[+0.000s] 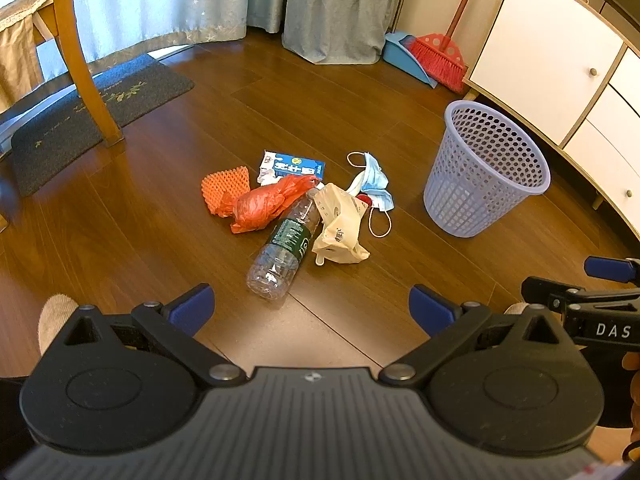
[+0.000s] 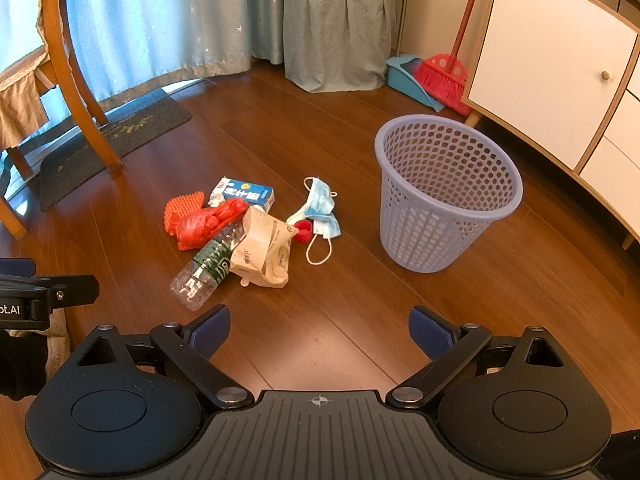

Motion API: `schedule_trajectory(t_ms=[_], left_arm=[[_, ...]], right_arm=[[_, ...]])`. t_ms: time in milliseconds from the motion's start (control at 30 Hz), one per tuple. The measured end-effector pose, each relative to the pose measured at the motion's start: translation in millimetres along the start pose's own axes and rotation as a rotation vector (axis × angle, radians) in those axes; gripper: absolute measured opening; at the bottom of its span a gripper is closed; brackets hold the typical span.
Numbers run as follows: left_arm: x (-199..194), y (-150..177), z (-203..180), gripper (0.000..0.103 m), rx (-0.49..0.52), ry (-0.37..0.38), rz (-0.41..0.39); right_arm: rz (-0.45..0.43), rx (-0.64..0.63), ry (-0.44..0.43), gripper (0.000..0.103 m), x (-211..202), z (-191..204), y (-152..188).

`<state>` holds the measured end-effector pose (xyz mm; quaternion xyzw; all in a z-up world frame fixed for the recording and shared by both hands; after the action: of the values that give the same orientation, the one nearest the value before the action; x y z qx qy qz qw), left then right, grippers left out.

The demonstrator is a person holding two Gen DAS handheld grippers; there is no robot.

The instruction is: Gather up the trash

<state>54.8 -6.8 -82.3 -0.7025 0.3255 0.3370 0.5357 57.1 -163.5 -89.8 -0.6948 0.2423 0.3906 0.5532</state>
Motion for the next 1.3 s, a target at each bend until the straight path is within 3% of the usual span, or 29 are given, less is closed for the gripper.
schedule_trajectory(t_ms=[1300], left_arm=[[1.5,-7.3,3.0,0.102,0.011,-0.003,0.002]], right_arm=[[-0.002,-0.007,0.003,0.094,0.9,-1.5,-4.3]])
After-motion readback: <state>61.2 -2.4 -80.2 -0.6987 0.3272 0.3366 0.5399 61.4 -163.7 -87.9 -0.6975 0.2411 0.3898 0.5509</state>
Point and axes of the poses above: each gripper's, at about its wrist camera, not at the fingertips, and x roughly the way its jaws point, z to its left, y to its underside, the point moved 10 cm from there along x, roughly the way its jaws point, and after that the axes turned 8 degrees about -x, right-handed, at the moved point
